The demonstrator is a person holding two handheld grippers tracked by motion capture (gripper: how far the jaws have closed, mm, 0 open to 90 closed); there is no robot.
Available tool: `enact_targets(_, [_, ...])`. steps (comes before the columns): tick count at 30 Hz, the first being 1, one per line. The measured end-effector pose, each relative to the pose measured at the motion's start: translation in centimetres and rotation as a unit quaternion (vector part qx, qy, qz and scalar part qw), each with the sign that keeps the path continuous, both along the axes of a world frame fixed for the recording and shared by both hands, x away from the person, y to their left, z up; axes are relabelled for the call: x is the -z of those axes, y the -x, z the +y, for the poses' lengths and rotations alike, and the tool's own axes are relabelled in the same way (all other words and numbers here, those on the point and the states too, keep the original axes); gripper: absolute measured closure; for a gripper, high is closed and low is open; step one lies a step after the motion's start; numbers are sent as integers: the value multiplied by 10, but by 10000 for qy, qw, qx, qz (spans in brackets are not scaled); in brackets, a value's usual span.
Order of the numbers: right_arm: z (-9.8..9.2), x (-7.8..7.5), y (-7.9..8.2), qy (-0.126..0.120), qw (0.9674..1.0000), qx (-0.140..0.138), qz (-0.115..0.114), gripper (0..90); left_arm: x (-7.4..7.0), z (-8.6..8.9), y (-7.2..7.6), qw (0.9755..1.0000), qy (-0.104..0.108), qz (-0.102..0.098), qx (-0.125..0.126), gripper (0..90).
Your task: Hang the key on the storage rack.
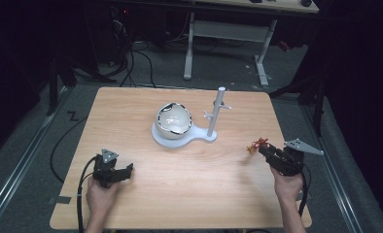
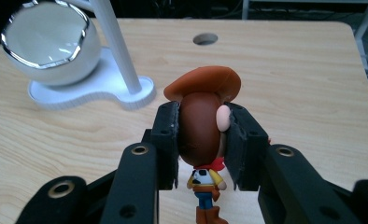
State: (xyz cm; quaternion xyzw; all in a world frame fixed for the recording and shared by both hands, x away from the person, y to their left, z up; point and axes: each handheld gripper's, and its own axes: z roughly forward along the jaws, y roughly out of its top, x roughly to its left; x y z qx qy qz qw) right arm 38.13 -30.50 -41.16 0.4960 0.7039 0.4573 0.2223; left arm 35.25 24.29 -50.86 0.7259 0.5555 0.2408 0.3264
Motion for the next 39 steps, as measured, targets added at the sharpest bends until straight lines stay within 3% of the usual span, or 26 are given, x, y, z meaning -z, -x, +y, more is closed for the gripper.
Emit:
enact_targets(5, [1,-10,0,57,9999,-23,-115,678,0,0,0,10000,1,0,0,202])
enact_targets(12, [0,-26,-1,-110,9995,-148,-253,678,0,0,0,10000,4,4,3,203])
enact_targets(27, [7,-54,-5,-113,9981,-308,-516,679,0,1,0,10000,23,-1,-1,202])
enact_targets(39, [29,-75,-11,-3,9958,-576,-711,678,0,1,0,10000,34,-2,-3,203])
